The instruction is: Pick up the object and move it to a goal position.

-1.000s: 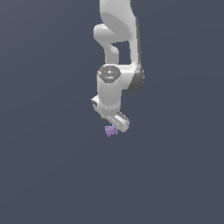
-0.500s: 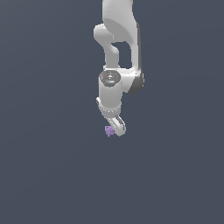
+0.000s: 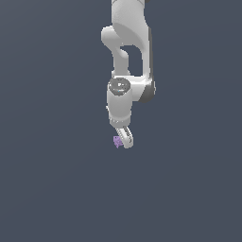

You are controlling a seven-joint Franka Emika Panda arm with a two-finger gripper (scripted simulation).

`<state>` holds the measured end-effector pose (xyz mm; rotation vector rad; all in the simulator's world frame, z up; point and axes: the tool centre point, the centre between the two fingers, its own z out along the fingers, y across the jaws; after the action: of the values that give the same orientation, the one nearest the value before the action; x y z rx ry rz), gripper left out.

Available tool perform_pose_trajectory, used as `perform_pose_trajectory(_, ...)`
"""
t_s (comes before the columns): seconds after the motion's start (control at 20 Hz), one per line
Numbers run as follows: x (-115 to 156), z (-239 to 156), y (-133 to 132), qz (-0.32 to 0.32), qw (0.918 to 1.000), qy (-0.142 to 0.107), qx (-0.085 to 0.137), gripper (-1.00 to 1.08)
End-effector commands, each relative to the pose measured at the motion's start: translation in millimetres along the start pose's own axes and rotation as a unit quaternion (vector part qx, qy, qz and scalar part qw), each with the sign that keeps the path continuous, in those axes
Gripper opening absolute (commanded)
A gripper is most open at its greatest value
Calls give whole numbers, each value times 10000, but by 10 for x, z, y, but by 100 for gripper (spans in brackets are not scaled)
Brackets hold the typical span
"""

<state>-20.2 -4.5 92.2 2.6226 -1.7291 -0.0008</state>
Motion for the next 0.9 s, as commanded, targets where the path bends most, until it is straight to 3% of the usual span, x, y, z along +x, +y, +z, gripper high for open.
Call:
perform_pose_trajectory(0.0, -1, 9, 2, 77, 10000, 1, 2, 100)
perform_pose_trajectory(0.35, -3, 69, 4, 70, 10000, 1, 1, 100)
perform_pose_trajectory(0.85, -4, 487, 10, 92, 10000, 1, 1, 100)
